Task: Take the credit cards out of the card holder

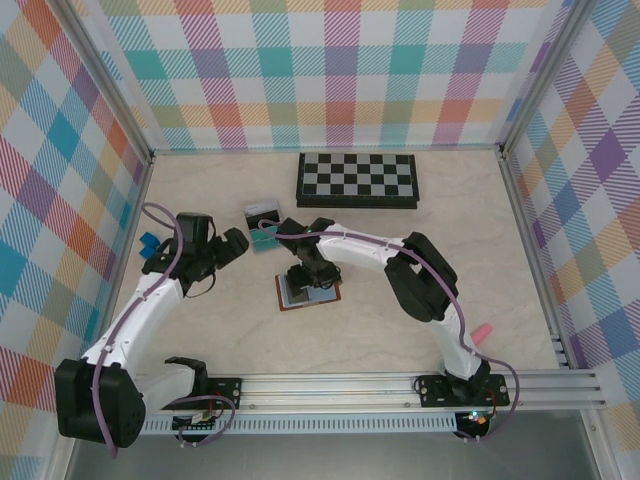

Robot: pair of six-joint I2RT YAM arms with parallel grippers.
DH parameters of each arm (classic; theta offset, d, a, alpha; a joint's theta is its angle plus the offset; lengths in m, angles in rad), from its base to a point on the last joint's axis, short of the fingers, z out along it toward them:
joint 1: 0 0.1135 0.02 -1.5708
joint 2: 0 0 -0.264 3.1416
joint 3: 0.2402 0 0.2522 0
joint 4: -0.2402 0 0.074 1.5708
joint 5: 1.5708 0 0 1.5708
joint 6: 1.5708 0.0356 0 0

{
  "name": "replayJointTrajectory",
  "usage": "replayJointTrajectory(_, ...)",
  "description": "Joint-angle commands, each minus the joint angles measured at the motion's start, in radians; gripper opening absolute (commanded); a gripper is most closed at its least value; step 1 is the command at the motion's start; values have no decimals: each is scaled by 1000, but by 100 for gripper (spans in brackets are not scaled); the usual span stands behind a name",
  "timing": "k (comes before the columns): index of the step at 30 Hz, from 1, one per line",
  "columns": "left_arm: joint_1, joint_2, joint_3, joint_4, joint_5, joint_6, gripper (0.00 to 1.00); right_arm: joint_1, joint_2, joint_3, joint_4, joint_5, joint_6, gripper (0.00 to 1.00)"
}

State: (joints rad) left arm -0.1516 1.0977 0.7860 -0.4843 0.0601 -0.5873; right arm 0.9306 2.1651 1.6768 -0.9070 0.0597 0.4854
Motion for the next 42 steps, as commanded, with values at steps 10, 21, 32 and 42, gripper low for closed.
replayJointTrajectory(10,-5,89,-63,48,372,-80,72,-14,29,-84,-11,1,30,68)
replayJointTrajectory(21,-122,219,-86,109,465,-99,42,-23,16,-111,7,-17,37,62)
replayJointTrajectory(32,-228,289,-121,197,428,-190,28,-23,-4,-119,16,-32,43,60)
replayJointTrajectory(42,-247,365,-116,294,446,-218,24,-22,-8,-130,25,-41,45,58)
